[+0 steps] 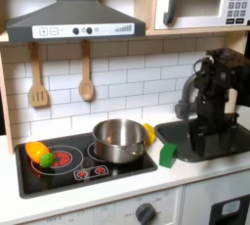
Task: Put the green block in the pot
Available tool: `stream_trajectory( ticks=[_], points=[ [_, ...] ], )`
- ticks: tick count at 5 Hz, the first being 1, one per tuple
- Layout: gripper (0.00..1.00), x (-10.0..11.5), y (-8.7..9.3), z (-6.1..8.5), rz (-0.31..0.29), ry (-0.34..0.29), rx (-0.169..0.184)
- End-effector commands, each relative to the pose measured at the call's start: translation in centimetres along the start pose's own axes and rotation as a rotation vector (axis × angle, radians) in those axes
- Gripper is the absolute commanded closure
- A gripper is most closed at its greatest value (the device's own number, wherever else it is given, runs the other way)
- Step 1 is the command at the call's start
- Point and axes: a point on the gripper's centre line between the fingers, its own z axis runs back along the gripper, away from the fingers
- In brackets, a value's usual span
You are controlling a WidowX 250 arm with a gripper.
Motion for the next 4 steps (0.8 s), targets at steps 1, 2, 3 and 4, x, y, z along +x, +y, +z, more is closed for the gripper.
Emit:
stream_trajectory(
  ticks=[1,2,3,4],
  points=[
    [0.00,-2.8,-0.5,-0.3,-0.033,0.008,-0.007],
    [0.00,-4.2,-0.5,-0.9,-0.041,0.026,-0.007],
    [0.00,-5.0,-0.6,-0.8,-0.031,0.022,0.007],
    [0.00,-5.3,-0.9,-0.4,-0.023,0.007,0.011]
  ],
)
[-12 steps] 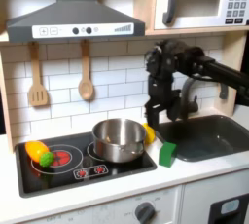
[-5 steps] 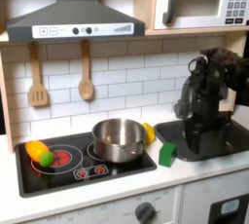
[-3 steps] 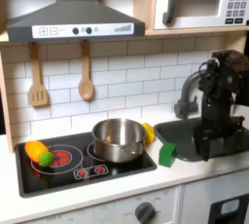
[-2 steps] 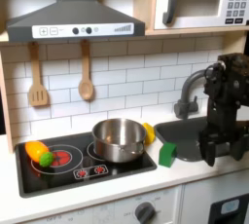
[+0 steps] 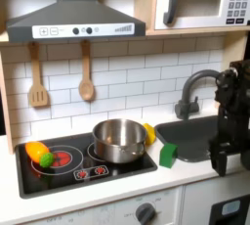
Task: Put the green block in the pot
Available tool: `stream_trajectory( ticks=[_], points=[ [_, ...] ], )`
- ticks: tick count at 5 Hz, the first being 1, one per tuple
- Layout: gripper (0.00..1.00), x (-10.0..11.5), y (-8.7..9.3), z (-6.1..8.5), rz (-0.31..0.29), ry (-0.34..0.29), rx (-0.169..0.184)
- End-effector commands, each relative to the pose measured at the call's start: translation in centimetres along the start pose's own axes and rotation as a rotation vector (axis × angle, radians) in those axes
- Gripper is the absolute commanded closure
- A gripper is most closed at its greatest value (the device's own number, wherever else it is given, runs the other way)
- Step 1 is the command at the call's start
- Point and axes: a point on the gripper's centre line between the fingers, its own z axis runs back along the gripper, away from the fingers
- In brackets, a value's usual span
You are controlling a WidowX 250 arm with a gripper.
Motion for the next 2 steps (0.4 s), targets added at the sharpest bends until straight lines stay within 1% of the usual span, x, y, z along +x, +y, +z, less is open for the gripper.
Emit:
stream_trajectory(
  ticks=[1,2],
  points=[
    [0.00,-0.34,-0.33,0.22,-0.002,-0.009,0.005],
    [0.00,-0.35,-0.35,0.20,0.003,-0.005,0.005]
  ],
)
